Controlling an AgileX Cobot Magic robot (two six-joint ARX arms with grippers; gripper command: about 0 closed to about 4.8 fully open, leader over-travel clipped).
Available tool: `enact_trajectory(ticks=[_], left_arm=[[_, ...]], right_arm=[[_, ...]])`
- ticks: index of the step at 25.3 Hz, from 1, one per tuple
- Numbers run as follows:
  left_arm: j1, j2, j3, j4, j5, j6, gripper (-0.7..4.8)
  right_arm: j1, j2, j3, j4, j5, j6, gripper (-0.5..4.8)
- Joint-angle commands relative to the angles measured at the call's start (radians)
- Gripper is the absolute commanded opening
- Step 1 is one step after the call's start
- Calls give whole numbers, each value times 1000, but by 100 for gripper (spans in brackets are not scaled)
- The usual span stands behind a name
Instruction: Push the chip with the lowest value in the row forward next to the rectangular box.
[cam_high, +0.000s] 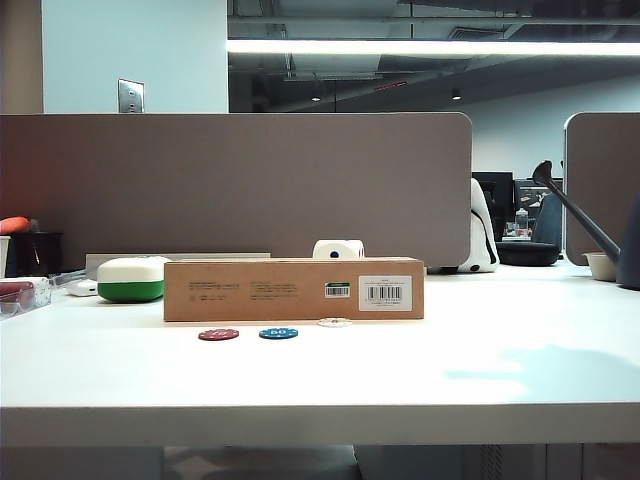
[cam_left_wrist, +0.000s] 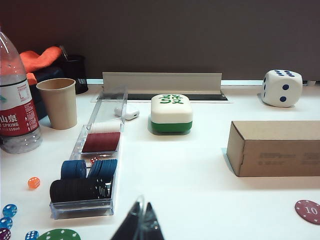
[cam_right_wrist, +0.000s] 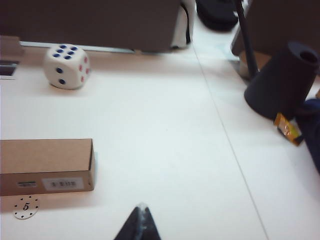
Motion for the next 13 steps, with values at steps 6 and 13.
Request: enact_trajectory(ticks=[6, 13], left_arm=[[0, 0, 4, 6, 3, 1, -5], [0, 0, 4, 6, 3, 1, -5]], right_arm=[[-241, -13, 2, 53, -199, -225, -5], [-417, -82, -42, 117, -331, -371, -5]])
